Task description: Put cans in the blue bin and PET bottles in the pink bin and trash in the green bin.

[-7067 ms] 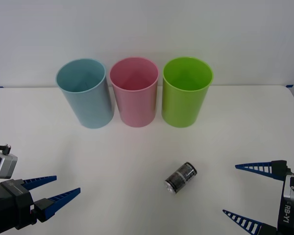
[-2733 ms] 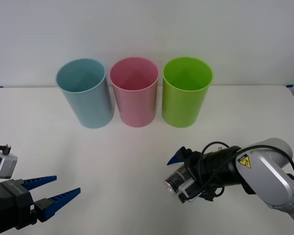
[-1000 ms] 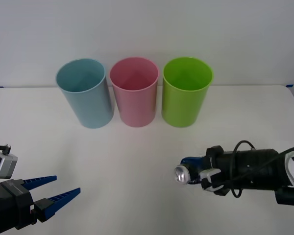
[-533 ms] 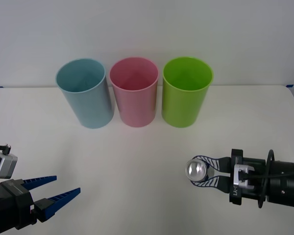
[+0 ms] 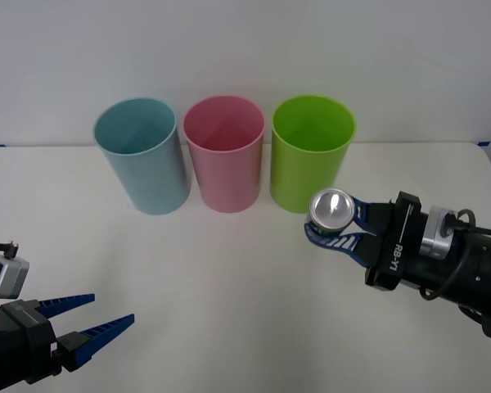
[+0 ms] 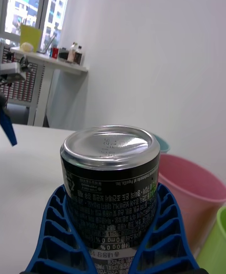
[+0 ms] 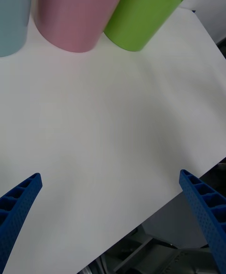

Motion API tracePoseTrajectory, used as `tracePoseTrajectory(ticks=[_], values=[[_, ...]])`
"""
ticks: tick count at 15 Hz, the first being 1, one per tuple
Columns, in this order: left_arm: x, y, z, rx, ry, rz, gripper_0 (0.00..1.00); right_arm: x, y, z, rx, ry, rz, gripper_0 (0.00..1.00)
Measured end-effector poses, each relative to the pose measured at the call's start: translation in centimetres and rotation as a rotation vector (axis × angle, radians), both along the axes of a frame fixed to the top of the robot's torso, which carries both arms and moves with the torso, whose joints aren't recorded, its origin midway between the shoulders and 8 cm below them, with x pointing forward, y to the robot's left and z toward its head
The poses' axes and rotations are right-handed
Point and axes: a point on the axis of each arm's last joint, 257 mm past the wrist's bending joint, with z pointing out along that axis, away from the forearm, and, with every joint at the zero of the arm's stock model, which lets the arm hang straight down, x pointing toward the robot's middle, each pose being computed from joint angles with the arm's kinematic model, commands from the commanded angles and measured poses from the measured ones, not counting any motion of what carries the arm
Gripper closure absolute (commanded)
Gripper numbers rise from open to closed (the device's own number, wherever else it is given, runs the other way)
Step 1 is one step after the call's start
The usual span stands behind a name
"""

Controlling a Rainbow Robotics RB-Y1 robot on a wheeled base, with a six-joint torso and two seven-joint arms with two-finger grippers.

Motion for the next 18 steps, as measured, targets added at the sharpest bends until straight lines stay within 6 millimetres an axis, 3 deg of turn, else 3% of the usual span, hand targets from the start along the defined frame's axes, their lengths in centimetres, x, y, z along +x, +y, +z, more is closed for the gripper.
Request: tracePoseTrajectory(ticks=[4, 9, 13, 18], values=[[0.0, 0.0, 0.0, 0.0, 0.0, 0.0, 0.0, 1.2, 1.4, 7.4, 0.161, -0.071, -0.006, 1.0], [0.0, 0.0, 0.0, 0.0, 0.0, 0.0, 0.0, 3.8, 7.1, 13.4, 0.257, -0.035, 0.026, 1.0], [0.0, 0.0, 0.0, 0.0, 0.0, 0.0, 0.0, 7.4, 12.5, 15.4, 0.249, 0.033, -0.012, 1.0], [0.0, 0.0, 0.0, 0.0, 0.0, 0.0, 0.0, 12.7, 19.4, 15.1, 0.196, 0.091, -0.051, 1.0]])
